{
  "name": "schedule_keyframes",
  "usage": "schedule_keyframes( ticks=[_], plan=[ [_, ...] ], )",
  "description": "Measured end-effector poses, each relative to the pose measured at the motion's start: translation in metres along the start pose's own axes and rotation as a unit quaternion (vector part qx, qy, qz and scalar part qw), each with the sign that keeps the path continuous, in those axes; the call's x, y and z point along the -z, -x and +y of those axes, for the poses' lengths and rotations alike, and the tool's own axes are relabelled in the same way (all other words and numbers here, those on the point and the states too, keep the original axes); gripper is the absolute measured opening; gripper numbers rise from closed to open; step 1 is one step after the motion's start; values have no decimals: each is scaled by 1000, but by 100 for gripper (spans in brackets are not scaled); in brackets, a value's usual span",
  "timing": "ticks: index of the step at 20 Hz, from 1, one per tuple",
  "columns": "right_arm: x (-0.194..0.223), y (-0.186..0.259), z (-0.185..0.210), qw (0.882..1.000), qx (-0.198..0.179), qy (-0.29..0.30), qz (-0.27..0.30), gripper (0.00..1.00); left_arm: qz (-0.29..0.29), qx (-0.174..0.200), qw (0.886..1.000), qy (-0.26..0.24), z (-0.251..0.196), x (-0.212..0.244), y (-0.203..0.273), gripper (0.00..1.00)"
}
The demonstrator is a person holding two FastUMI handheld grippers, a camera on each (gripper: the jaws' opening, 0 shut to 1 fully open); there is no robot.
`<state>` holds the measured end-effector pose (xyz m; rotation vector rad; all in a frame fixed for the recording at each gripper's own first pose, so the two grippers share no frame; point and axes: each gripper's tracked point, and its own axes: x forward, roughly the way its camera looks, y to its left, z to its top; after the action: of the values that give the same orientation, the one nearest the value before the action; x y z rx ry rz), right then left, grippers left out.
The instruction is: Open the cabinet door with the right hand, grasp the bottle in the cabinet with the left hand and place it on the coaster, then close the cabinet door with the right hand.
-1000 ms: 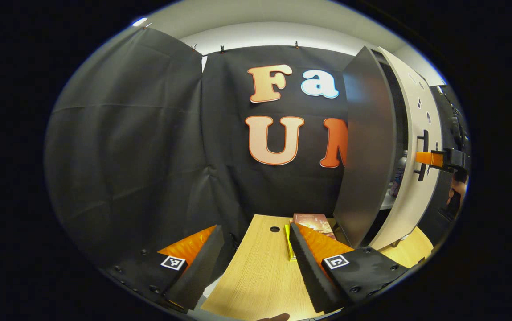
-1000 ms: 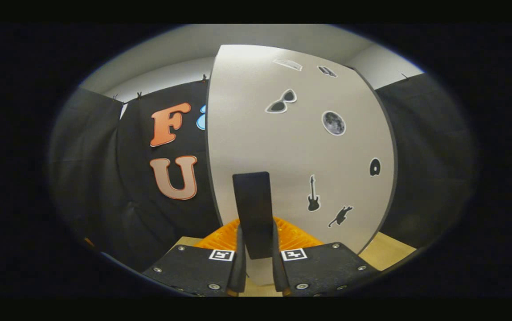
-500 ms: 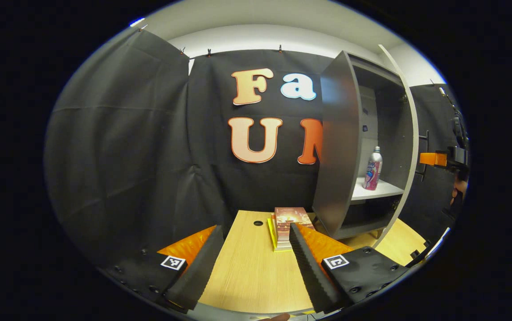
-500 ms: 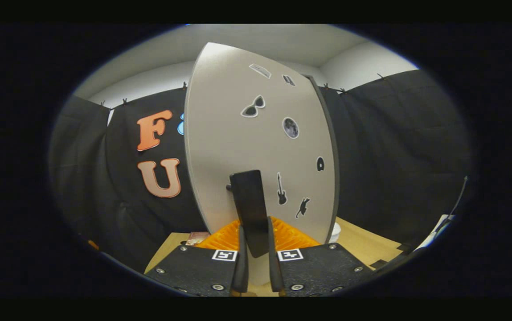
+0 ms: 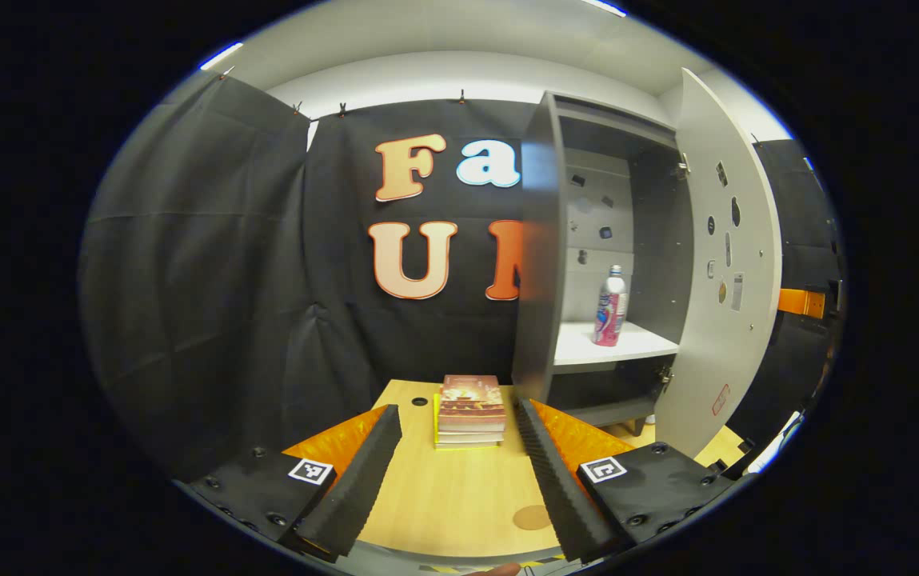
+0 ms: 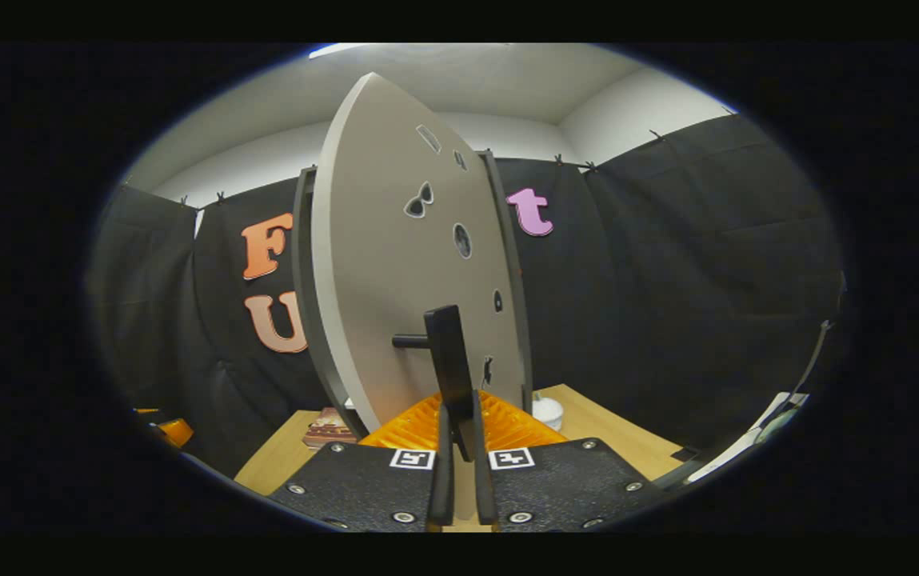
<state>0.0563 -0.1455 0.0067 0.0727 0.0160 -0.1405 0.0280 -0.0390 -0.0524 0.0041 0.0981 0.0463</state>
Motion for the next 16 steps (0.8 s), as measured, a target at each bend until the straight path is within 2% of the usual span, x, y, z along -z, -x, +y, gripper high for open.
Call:
schedule_keyframes(
  ticks=[4,5,6,8,9,10,16],
  plan=[
    [-9,10,-65,1000,-5,16,-2,6,7,11,1000,-5,-59,9,11,94],
    [-13,9,-74,1000,-9,10,-3,2,8,11,1000,-7,-69,10,13,94],
    [-14,8,-85,1000,-15,8,-2,6,8,11,1000,-9,-77,9,14,94],
    [-12,6,-103,1000,-21,9,2,6,10,10,1000,-11,-88,9,16,94],
    [-13,3,-112,1000,-23,8,3,1,11,8,1000,-11,-92,9,16,94],
    [-14,1,-121,1000,-24,7,4,6,12,6,1000,-10,-94,9,17,94],
    [-18,-2,-146,999,-49,-3,6,4,20,-1,1000,-11,-109,10,13,96]
  ],
)
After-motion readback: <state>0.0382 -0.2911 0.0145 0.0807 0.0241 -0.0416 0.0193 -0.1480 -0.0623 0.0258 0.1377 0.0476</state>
